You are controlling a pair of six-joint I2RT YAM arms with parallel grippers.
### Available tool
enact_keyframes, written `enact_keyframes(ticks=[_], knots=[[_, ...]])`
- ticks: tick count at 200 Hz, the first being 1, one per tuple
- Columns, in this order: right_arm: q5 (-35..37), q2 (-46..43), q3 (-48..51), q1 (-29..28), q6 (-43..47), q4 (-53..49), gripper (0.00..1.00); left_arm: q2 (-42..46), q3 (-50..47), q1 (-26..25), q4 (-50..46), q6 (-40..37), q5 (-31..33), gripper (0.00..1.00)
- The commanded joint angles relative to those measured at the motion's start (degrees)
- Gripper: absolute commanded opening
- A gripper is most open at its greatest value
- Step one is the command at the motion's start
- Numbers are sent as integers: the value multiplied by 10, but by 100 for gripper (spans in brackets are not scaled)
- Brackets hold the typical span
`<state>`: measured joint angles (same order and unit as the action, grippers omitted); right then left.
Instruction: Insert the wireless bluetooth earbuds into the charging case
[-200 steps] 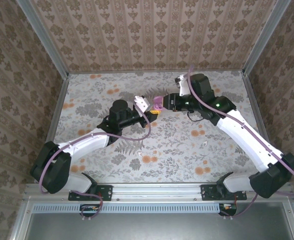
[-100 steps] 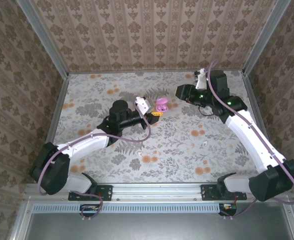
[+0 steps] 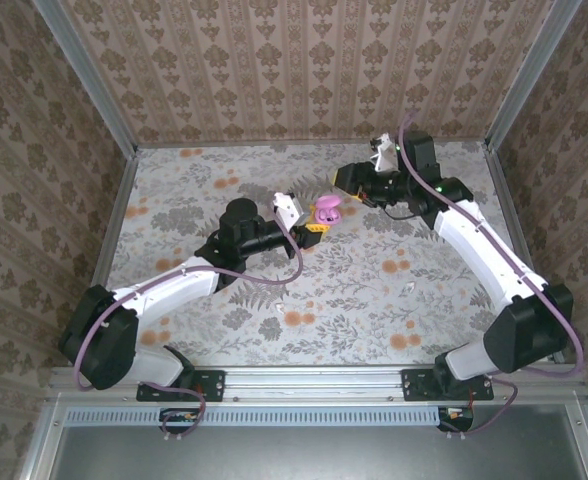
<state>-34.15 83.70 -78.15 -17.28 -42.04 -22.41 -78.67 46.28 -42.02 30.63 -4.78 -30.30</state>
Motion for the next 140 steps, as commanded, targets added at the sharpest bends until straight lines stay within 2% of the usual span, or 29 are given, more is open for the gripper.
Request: enact_keyframes(ticks=[1, 82, 140], knots=[[-41, 19, -20, -1, 3, -15, 50, 15, 24, -3, 7, -12, -12, 33], [-55, 10, -5, -10, 36, -46, 50, 10, 28, -2, 15, -8, 9, 33], [-95, -25, 50, -6, 6, 19, 52, 6, 29, -1, 31, 5, 17, 33]])
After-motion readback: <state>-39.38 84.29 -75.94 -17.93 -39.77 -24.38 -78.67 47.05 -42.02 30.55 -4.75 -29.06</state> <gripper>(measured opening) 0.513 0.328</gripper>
